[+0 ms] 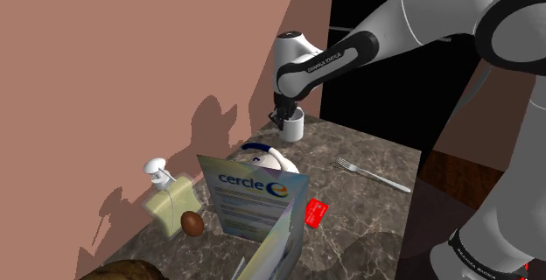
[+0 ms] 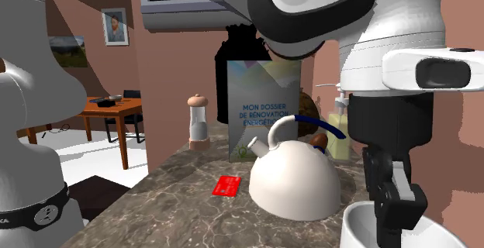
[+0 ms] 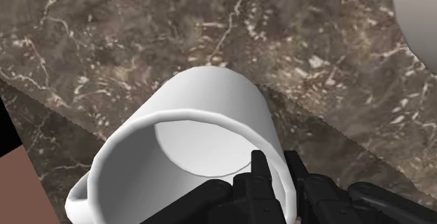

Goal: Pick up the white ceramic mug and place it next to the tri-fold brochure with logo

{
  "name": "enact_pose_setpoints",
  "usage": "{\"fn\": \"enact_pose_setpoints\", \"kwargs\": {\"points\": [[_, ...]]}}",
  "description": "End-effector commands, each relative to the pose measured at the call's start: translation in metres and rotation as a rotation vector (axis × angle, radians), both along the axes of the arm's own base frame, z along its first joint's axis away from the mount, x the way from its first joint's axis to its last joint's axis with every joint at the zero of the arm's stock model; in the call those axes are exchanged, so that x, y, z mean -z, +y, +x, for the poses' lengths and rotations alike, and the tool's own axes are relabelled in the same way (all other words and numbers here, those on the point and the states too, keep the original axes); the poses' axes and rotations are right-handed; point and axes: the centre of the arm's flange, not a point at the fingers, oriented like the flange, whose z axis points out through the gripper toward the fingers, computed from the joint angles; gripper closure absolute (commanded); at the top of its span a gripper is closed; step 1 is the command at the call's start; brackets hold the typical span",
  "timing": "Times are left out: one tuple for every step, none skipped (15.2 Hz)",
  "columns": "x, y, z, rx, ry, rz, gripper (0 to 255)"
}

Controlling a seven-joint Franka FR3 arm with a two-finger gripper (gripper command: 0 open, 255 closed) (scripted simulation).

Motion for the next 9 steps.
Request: {"fn": "enact_pose_setpoints", "kwargs": {"points": [[-0.01,0.0,0.0,0.0,0.0,0.0,255],[-0.016,0.0,0.0,0.0,0.0,0.0,255],[-0.021,0.0,0.0,0.0,0.0,0.0,255],[-0.026,0.0,0.0,0.0,0.0,0.0,255],[-0.031,0.0,0.0,0.0,0.0,0.0,255],[-0.037,0.0,0.0,0.0,0.0,0.0,255],[-0.042,0.0,0.0,0.0,0.0,0.0,255],[-0.047,0.0,0.0,0.0,0.0,0.0,255],[-0.053,0.0,0.0,0.0,0.0,0.0,255]]}}
